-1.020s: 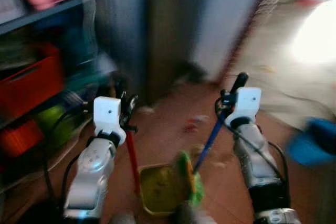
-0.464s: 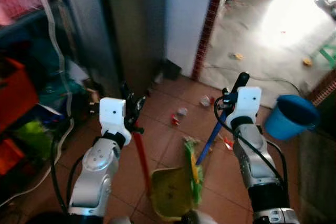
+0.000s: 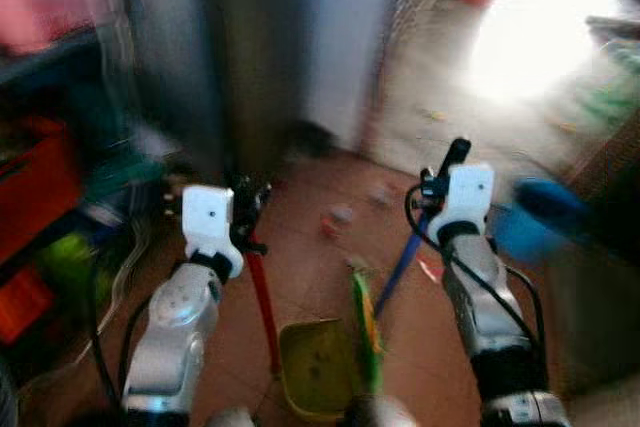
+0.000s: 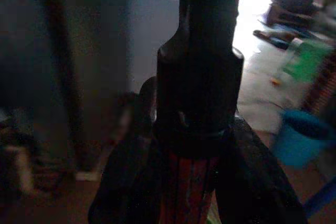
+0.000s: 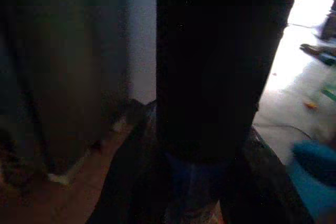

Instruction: Sweep floor

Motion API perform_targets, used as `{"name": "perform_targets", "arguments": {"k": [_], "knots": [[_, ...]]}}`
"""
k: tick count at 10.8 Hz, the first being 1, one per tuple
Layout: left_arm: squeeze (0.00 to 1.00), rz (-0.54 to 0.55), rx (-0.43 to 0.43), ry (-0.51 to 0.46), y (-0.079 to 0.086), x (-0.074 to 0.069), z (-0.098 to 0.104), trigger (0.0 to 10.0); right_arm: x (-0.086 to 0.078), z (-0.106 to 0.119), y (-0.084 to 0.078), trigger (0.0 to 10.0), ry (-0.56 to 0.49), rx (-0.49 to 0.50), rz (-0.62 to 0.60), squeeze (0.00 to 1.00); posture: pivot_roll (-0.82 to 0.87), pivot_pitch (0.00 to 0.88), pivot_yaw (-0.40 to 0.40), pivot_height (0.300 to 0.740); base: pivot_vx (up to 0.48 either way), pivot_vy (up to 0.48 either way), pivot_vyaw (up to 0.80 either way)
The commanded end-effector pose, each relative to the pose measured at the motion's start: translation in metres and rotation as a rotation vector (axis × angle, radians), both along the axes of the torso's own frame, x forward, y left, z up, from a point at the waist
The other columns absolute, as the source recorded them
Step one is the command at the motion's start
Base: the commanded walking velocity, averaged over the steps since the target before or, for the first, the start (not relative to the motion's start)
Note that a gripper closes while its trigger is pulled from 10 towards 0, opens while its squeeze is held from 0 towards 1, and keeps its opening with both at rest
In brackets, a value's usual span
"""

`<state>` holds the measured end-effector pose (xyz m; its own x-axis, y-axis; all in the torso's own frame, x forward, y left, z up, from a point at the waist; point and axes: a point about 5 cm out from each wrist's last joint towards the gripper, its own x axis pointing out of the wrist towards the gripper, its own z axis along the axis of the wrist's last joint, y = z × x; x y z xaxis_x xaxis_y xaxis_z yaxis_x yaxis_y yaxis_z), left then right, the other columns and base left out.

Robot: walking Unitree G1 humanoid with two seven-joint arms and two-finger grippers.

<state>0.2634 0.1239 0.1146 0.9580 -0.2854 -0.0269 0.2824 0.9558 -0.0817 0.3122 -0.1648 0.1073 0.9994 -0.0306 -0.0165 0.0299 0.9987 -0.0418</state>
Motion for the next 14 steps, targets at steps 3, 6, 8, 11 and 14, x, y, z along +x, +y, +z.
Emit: {"name": "perform_targets", "arguments": {"k": [3, 6, 8, 11, 14], "knots": [[0.00, -0.066, -0.012, -0.060, -0.0094, 0.0002, 0.0122, 10.0, 0.0009, 0.0025, -0.0051, 10.0, 0.000, -0.034, -0.012, 0.00, 0.05, 0.045, -0.059, 0.740, 0.398, 0.207, -0.39], [0.00, -0.017, -0.033, -0.050, -0.0061, 0.0021, 0.0118, 10.0, 0.0016, 0.0029, -0.0047, 10.0, -0.002, -0.035, -0.009, 0.00, 0.06, 0.050, -0.064, 0.740, 0.090, 0.000, 0.00], [0.00, -0.053, -0.019, -0.061, -0.0065, 0.0003, 0.0128, 10.0, 0.0016, 0.0016, -0.0040, 10.0, 0.011, -0.044, -0.018, 0.00, 0.06, 0.052, -0.064, 0.740, 0.000, 0.000, -0.40], [0.00, -0.080, -0.015, -0.060, -0.0083, -0.0008, 0.0126, 10.0, 0.0017, 0.0015, -0.0068, 10.0, 0.010, -0.049, -0.021, 0.00, 0.06, 0.052, -0.064, 0.740, 0.432, 0.000, -0.80], [0.00, -0.091, -0.009, -0.062, -0.0112, -0.0021, 0.0123, 10.0, 0.0042, 0.0049, -0.0081, 10.0, -0.004, -0.077, -0.023, 0.00, 0.06, 0.046, -0.063, 0.740, 0.480, 0.000, 0.00]]}}
